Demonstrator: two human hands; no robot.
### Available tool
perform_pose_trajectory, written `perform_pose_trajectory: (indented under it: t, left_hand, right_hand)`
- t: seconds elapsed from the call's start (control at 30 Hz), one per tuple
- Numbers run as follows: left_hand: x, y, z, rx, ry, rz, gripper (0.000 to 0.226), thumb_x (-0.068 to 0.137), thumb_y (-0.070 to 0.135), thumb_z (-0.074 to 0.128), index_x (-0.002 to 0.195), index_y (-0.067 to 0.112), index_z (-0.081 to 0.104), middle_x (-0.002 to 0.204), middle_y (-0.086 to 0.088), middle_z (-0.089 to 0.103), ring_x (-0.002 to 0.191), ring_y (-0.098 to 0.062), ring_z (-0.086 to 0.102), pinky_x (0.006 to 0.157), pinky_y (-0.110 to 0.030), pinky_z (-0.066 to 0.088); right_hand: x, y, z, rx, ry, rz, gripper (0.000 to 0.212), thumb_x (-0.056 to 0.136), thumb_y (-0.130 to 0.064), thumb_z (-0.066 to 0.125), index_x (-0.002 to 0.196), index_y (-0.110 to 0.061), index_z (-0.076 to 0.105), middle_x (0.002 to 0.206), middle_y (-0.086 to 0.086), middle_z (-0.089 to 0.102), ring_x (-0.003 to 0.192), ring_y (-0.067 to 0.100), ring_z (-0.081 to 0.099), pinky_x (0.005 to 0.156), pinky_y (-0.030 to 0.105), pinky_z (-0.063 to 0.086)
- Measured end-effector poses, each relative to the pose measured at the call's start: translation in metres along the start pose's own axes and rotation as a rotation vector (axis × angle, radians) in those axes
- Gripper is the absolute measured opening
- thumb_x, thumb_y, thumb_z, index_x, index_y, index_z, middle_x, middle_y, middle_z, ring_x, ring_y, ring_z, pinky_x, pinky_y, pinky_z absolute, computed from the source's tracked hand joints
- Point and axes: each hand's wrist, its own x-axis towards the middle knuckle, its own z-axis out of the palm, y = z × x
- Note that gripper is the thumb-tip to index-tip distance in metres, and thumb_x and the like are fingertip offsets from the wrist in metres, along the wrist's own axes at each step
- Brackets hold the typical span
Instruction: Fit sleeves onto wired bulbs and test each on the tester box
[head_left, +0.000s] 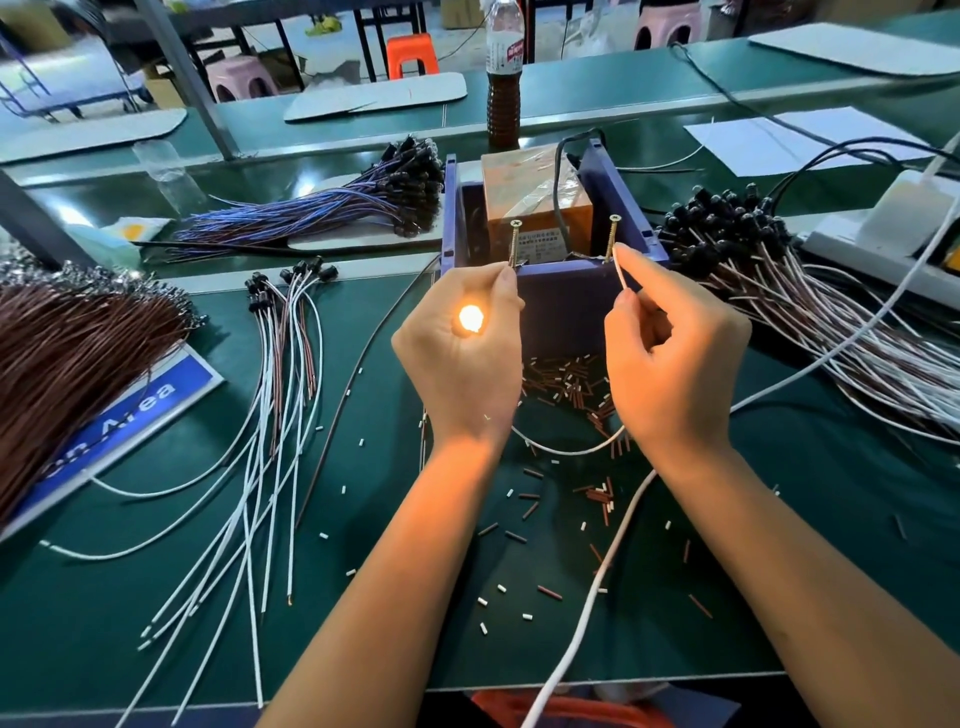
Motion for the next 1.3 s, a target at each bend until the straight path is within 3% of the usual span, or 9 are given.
perform_pose_trajectory:
  t: [0.37,0.6,0.73,0.87,0.97,1.07,1.13,1.2,1.3]
  left_hand:
    - [-0.004,0.021,0.002,-0.207,-0.024,0.001,0.009,0.095,0.008,0.073,0.086,0.011,0.076,0.071,-0.003,0.073,0.064,-0.028,0.066,0.060,-0.030,0.050]
    - [-0.013,0.078,0.067,-0.429,-0.315,-0.143,0.015,0.094,0.009,0.073,0.081,0.016,0.075,0.068,0.001,0.074,0.067,-0.017,0.072,0.070,-0.026,0.058]
    - [-0.036,0.101,0.140,-0.380,-0.652,-0.413,0.020,0.093,0.012,0.074,0.074,0.017,0.075,0.072,-0.005,0.077,0.081,-0.031,0.076,0.085,-0.052,0.062]
    - [-0.066,0.117,0.198,-0.384,-0.794,-0.578,0.029,0.103,0.025,0.063,0.081,0.010,0.076,0.087,-0.015,0.078,0.071,-0.025,0.066,0.078,-0.042,0.057]
    - [-0.084,0.129,0.219,-0.481,-0.825,-0.723,0.047,0.111,0.036,0.045,0.094,0.004,0.075,0.088,-0.015,0.075,0.061,-0.018,0.057,0.065,-0.032,0.044]
    - [-0.092,0.134,0.229,-0.479,-0.817,-0.793,0.056,0.111,0.045,0.038,0.113,-0.001,0.070,0.099,-0.016,0.074,0.084,-0.028,0.066,0.082,-0.042,0.054]
    - [-0.094,0.136,0.231,-0.472,-0.777,-0.854,0.061,0.110,0.049,0.036,0.111,-0.002,0.068,0.096,-0.016,0.071,0.087,-0.030,0.066,0.086,-0.041,0.055]
    - [-0.095,0.138,0.229,-0.498,-0.756,-0.897,0.062,0.110,0.051,0.034,0.090,0.003,0.067,0.088,-0.013,0.067,0.080,-0.026,0.063,0.081,-0.036,0.053]
    - [-0.095,0.137,0.224,-0.518,-0.768,-0.880,0.063,0.110,0.054,0.031,0.072,0.014,0.062,0.077,-0.004,0.065,0.069,-0.018,0.061,0.066,-0.023,0.051]
  right_hand:
    - [0.006,0.004,-0.008,0.086,0.029,0.110,0.035,0.096,-0.006,0.059,0.129,-0.007,0.070,0.069,-0.004,0.062,0.059,0.011,0.056,0.059,0.026,0.048]
    - [0.043,0.031,-0.086,-0.016,0.188,0.230,0.028,0.092,-0.017,0.060,0.119,-0.019,0.068,0.067,-0.012,0.061,0.058,0.009,0.058,0.060,0.024,0.046]
    - [0.061,0.057,-0.155,-0.378,0.158,0.390,0.034,0.090,-0.027,0.061,0.121,-0.019,0.069,0.099,0.003,0.068,0.082,0.009,0.066,0.079,0.024,0.052]
    - [0.061,0.061,-0.189,-0.817,0.113,0.313,0.038,0.094,-0.034,0.058,0.130,-0.021,0.063,0.147,0.023,0.042,0.138,0.046,0.039,0.109,0.056,0.036]
    - [0.054,0.062,-0.193,-0.958,-0.022,0.274,0.039,0.098,-0.032,0.060,0.136,-0.022,0.059,0.167,0.022,0.016,0.154,0.046,0.014,0.115,0.066,0.020]
    - [0.048,0.069,-0.195,-0.965,-0.116,0.222,0.038,0.103,-0.031,0.055,0.140,-0.022,0.059,0.172,0.019,0.005,0.159,0.040,0.001,0.120,0.068,0.003]
    - [0.048,0.073,-0.195,-0.954,-0.179,0.198,0.038,0.106,-0.033,0.047,0.139,-0.020,0.061,0.166,0.018,0.028,0.157,0.036,0.018,0.122,0.066,0.003]
    - [0.050,0.074,-0.193,-0.835,-0.259,0.241,0.043,0.107,-0.035,0.038,0.134,-0.015,0.064,0.133,0.021,0.063,0.130,0.038,0.053,0.114,0.058,0.030]
    - [0.049,0.076,-0.193,-0.595,-0.267,0.267,0.028,0.106,-0.027,0.047,0.114,-0.013,0.070,0.089,0.018,0.070,0.084,0.040,0.062,0.067,0.036,0.029]
